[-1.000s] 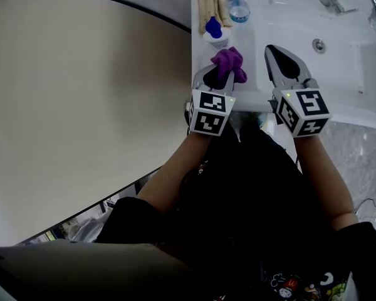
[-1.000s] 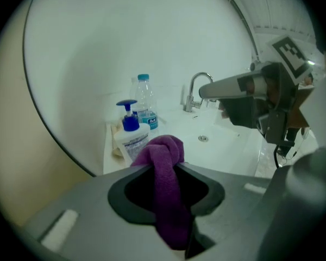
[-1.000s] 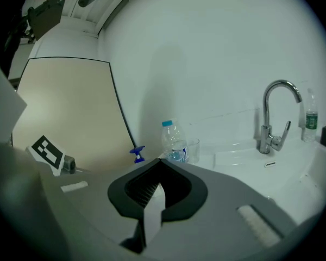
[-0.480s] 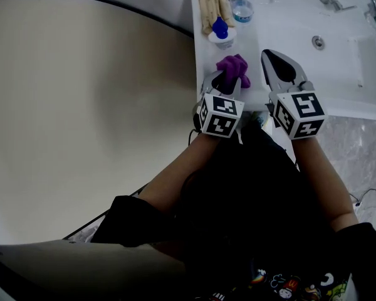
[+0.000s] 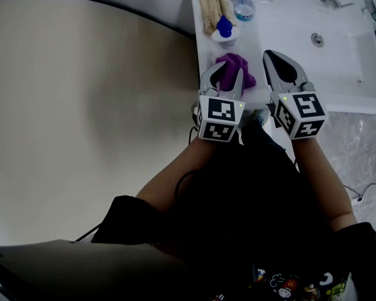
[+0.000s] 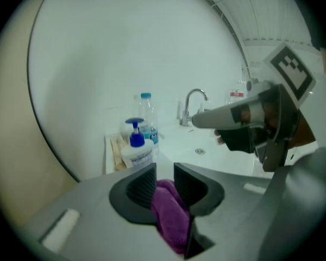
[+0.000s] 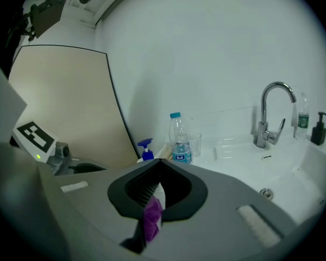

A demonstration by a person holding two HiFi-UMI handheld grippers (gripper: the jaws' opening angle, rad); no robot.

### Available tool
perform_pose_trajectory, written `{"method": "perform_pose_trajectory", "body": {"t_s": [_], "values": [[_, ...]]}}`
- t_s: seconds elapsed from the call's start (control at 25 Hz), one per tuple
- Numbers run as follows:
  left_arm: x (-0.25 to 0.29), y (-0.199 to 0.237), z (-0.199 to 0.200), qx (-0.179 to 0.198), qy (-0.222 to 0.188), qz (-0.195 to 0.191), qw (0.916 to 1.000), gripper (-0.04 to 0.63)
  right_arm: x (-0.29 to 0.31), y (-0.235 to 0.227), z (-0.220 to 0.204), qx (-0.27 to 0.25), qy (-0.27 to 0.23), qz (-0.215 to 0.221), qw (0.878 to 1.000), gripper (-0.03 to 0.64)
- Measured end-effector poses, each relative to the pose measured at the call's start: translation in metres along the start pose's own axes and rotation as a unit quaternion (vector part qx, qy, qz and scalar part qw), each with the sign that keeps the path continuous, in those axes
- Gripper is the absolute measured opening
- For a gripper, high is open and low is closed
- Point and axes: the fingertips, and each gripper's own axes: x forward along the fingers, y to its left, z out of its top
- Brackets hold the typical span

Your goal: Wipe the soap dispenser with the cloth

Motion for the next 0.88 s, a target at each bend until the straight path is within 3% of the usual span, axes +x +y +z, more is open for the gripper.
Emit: {"method": "perform_pose_trajectory", "body": {"t_s": [0.16, 0.48, 0.6, 0.88], "values": [[-0.025, 0.014, 0.044, 0.012, -0.075, 0.018, 0.9969, 0.001, 0.005, 0.012, 0.012, -0.007, -0.014, 0.002, 1.000, 0.022], [-0.068, 0.051, 0.119, 0.019, -0.189, 0.052, 0.9804, 0.000, 0.008, 0.040, 0.058, -0.048, -0.064, 0.007, 0.997, 0.023], [-0.075, 0.064, 0.130, 0.020, -0.202, 0.062, 0.9772, 0.000, 0.006, 0.048, 0.072, -0.057, -0.081, 0.002, 0.995, 0.021], [-0.077, 0.074, 0.125, 0.019, -0.197, 0.058, 0.9785, 0.000, 0.003, 0.061, 0.086, -0.076, -0.101, -0.016, 0.992, 0.021]]}}
